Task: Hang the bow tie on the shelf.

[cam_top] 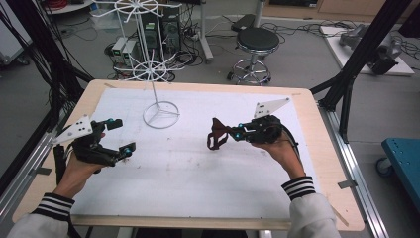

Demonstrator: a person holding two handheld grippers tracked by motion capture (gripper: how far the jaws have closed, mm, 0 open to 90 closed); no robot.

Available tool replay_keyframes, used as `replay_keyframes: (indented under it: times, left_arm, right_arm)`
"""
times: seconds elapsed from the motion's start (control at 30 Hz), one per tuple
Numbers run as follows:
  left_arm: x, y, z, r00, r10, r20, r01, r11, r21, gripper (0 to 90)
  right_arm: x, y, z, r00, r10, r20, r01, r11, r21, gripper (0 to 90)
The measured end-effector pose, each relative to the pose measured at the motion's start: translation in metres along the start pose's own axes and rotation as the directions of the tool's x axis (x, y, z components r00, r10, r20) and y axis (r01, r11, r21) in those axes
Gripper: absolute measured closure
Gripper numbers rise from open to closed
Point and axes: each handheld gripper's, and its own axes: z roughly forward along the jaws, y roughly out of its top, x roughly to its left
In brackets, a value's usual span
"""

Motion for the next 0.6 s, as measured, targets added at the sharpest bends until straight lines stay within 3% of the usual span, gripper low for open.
replay_keyframes:
  times: [0.37, 0.6]
  left_arm:
    - [-0.005, 0.013, 0.018, 0.9989, 0.018, 0.044, -0.018, 0.9998, 0.002, 1.7]
    - [-0.011, 0.024, 0.029, 0.9955, 0.036, 0.088, -0.039, 0.9987, 0.032, 1.7]
  right_arm:
    - [0.007, 0.011, 0.017, 0.9999, -0.012, 0.005, 0.012, 1.0, -0.005, 79.7]
    - [0.013, 0.018, 0.026, 0.9998, -0.019, 0.009, 0.019, 1.0, -0.015, 79.6]
